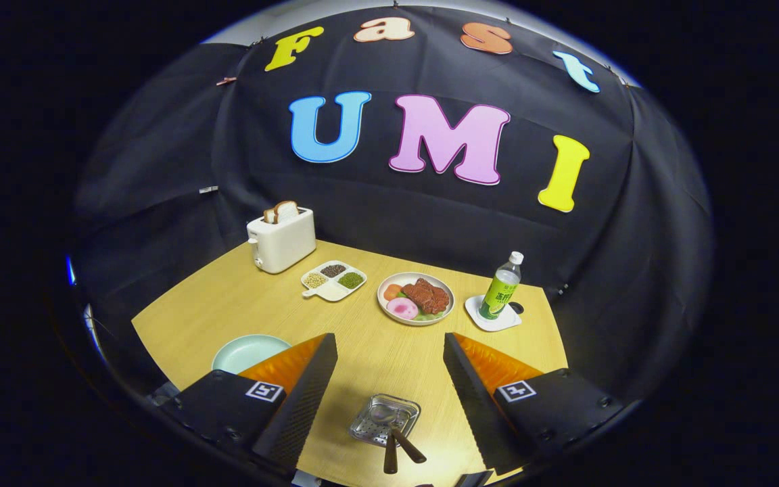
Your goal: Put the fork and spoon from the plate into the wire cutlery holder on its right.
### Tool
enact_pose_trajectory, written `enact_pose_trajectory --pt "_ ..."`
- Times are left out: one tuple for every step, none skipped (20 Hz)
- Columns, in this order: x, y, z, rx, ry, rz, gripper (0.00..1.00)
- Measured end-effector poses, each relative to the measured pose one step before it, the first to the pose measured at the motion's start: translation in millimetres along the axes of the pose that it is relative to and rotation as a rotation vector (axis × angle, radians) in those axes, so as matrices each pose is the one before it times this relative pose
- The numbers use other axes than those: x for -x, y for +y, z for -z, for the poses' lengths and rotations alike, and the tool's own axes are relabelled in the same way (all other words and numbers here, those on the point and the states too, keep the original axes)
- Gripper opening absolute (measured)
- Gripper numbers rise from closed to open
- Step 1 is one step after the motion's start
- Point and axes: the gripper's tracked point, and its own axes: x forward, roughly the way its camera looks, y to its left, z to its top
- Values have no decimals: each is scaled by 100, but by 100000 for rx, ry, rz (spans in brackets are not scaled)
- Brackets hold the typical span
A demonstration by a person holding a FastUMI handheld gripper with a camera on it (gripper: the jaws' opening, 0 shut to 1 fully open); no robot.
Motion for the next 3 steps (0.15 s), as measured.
enact_pose_trajectory --pt "101 110 -60 792 -365 -432 98" --pt "78 81 0 560 -371 -298 98" --pt "70 10 -37 343 -363 -139 98"
